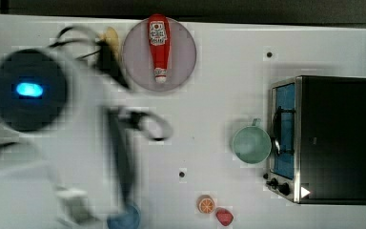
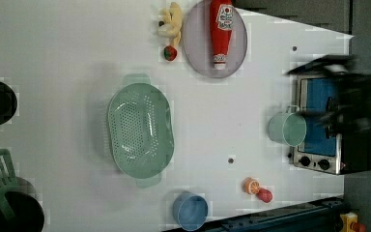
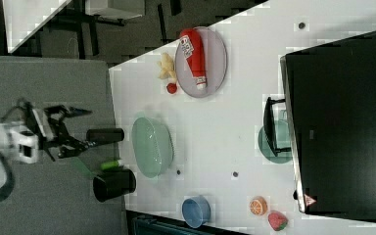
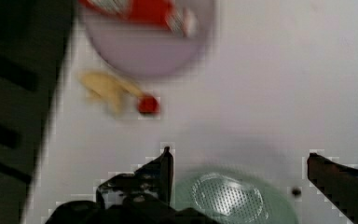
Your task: Drag strainer right to left.
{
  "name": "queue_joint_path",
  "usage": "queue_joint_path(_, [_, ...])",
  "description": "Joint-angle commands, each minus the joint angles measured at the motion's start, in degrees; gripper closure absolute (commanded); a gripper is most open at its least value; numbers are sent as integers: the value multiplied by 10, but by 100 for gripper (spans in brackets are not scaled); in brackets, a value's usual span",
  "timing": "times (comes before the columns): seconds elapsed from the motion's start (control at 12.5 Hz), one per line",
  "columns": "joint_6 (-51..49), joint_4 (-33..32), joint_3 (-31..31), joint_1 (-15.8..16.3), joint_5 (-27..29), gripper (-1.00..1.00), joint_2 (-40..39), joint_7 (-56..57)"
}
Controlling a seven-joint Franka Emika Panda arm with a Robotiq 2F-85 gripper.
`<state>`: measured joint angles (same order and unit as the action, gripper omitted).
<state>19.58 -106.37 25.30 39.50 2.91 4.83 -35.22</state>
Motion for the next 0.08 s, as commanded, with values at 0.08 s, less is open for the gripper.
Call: queue_joint_path(0.08, [-76,5,72,-54,-59,-100,19,233])
